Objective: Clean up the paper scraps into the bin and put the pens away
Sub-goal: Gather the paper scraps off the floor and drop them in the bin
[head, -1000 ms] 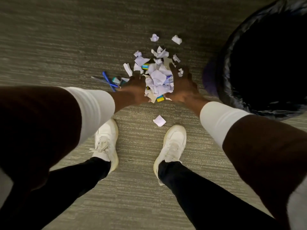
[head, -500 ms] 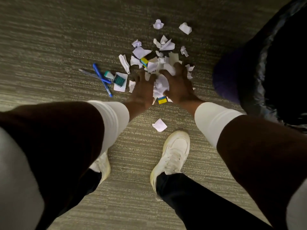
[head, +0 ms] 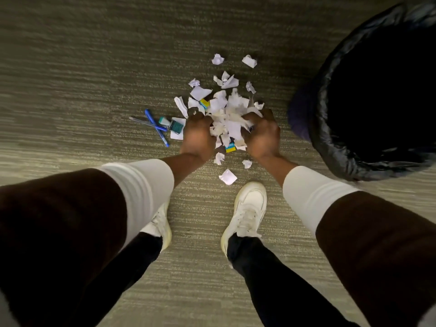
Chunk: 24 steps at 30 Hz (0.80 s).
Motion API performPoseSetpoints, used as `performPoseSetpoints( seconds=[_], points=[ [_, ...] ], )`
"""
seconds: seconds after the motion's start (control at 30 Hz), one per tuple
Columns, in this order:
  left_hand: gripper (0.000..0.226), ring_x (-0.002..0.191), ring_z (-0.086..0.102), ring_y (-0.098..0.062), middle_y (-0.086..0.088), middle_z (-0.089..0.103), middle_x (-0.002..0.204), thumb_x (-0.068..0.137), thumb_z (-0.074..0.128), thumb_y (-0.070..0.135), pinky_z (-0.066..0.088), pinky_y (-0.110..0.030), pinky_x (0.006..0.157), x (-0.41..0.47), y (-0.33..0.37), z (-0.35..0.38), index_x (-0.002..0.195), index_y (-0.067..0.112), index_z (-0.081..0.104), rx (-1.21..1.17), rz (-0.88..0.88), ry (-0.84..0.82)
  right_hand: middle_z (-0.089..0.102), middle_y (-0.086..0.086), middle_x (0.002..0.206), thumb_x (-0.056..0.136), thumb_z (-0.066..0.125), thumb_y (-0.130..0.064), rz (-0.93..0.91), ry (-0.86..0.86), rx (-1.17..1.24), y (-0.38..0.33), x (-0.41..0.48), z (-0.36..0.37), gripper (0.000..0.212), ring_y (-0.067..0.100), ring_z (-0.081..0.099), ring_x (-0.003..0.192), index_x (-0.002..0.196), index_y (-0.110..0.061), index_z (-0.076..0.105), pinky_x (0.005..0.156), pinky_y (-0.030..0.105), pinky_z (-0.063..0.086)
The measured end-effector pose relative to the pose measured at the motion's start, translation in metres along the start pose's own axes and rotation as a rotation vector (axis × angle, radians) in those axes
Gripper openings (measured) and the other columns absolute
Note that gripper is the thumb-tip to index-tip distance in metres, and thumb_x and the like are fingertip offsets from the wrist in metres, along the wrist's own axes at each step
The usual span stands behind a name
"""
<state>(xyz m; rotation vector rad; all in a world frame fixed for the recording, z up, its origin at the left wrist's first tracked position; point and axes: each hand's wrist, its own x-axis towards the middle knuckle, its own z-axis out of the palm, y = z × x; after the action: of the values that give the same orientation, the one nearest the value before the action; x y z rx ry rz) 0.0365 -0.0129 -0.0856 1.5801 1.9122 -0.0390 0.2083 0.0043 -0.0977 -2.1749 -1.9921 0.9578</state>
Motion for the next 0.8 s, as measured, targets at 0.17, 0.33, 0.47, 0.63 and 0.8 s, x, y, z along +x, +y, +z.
performPoseSetpoints(
  seconds=[0.17,0.33,0.47,0.63,0.8],
  points=[
    [0.034,0.106,0.07,-0.036,-0.017,0.074,0.115,0.083,0.073,0.006,0.054,-0.039,0.09,-0.026,0.035,-0.048,0.117,0.007,0.074,-0.051,-0.051,0.105,0.067,0.016,0.119,0.089,0.076,-0.034,0.16,0.056,0.094,-0.019,-0.029,-0.047,0.036,0.034,0.071,0.095,0.124,-0.028,0.073,0.086,0.034,0.057],
    [0.036,0.109,0.069,-0.032,-0.012,0.075,0.116,0.084,0.077,0.015,0.053,-0.038,0.095,-0.05,0.077,-0.08,0.119,0.009,0.075,-0.15,-0.084,0.158,0.064,0.016,0.12,0.087,0.08,-0.031,0.221,0.194,0.25,-0.036,-0.061,-0.098,0.037,0.028,0.064,0.097,0.123,-0.023,0.076,0.087,0.028,0.05],
    [0.031,0.105,0.068,-0.027,-0.01,0.073,0.112,0.084,0.08,0.019,0.046,-0.028,0.088,-0.068,0.12,-0.098,0.112,0.008,0.074,-0.261,-0.1,0.211,0.065,0.01,0.111,0.085,0.081,-0.025,0.229,0.304,0.394,-0.039,-0.088,-0.14,0.033,0.01,0.054,0.086,0.117,-0.021,0.077,0.08,0.021,0.046],
    [0.023,0.099,0.067,-0.028,-0.011,0.072,0.105,0.083,0.081,0.016,0.049,-0.033,0.086,-0.09,0.181,-0.117,0.102,0.007,0.073,-0.383,-0.005,0.264,0.067,0.005,0.107,0.085,0.08,-0.026,0.27,0.432,0.493,-0.028,-0.115,-0.188,0.032,0.012,0.062,0.088,0.115,-0.018,0.077,0.074,0.012,0.046],
    [0.021,0.099,0.067,-0.029,-0.012,0.071,0.104,0.083,0.08,0.013,0.051,-0.04,0.086,-0.092,0.233,-0.119,0.102,0.005,0.073,-0.415,0.09,0.166,0.071,0.006,0.107,0.085,0.08,-0.03,0.437,0.478,0.563,0.003,-0.114,-0.217,0.034,0.018,0.066,0.092,0.117,-0.019,0.075,0.084,0.035,0.057]
  ],
)
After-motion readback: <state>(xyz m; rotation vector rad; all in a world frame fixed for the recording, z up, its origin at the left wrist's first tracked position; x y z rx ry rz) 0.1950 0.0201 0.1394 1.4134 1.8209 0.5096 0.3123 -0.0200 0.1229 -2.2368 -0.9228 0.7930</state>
